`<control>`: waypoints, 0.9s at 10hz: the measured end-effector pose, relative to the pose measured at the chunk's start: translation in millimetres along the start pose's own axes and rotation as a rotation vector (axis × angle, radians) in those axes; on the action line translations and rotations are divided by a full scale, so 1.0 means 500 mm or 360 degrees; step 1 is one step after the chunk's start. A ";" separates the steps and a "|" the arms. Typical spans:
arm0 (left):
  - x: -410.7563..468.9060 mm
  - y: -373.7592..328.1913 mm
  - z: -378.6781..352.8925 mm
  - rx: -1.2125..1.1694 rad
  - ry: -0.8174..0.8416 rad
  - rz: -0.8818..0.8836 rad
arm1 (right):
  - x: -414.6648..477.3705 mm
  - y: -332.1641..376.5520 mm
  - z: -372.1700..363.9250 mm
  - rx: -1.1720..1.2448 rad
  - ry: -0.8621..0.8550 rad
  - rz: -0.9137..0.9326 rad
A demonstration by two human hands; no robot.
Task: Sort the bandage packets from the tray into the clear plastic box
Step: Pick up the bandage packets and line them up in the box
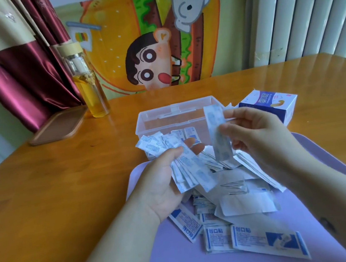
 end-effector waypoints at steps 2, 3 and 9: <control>-0.009 0.022 -0.034 -0.0070 0.0237 0.0171 | -0.037 0.007 -0.068 -0.0312 0.0292 0.0015; -0.012 0.025 -0.041 -0.0113 0.0274 0.0173 | -0.041 0.010 -0.070 -0.0651 0.0228 0.0148; -0.030 0.023 -0.038 0.0546 0.0280 0.0166 | -0.086 0.031 -0.105 -0.1360 0.0834 0.0819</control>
Point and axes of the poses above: each hand's wrist, its own x-axis towards the middle knuckle, its own z-axis out of the back of the hand, y = z × x, the point moved 6 cm from there along x, towards the middle knuckle, and after that the axes turned 5 degrees about -x, right-handed, at the moved point
